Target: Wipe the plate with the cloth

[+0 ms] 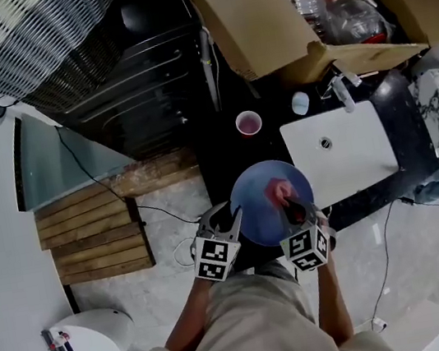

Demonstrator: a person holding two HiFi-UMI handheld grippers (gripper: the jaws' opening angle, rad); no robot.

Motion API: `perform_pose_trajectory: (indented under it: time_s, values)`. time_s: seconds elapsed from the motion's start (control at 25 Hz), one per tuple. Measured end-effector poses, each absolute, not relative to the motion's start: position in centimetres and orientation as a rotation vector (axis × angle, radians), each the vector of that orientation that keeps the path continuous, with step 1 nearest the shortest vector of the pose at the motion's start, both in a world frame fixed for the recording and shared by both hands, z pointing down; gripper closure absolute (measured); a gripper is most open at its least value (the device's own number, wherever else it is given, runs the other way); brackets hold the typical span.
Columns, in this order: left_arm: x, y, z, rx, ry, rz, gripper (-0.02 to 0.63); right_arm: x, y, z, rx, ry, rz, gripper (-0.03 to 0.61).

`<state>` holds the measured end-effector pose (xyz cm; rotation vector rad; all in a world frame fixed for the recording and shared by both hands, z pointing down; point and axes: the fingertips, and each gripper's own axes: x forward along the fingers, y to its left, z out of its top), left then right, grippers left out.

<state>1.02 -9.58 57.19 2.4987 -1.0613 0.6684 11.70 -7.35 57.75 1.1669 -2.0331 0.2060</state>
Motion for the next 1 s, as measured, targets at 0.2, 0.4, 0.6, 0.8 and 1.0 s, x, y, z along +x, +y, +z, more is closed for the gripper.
perform_pose_trajectory:
  time_s: [0.2, 0.4, 0.6, 0.8, 1.0]
  values:
    - [2.3, -9.0, 54.0, 2.602, -1.021, 0.574, 0.534, 11.9, -7.0, 55.2, 1.259, -2.08, 0.201, 0.554]
    - [3.4, -8.4, 51.4, 2.682, -0.978, 0.511, 0.543, 11.9, -6.7, 52.4, 1.368, -2.159, 0.195, 0.554]
    - [3.8, -7.4, 49.7, 2.727, -0.936, 0.466, 0.549, 11.7, -5.9, 50.6, 1.435, -2.186, 0.184, 0.554]
    - [3.6, -7.0, 48.3, 2.761, -0.92, 0.428, 0.563, 11.5, -5.3, 49.5, 1.481, -2.181, 0.183, 0.554]
    - [3.7, -6.6, 47.8, 2.793, -0.868, 0.418, 0.563, 11.1, -5.2, 48.6, 1.533, -2.171, 0.158, 0.554]
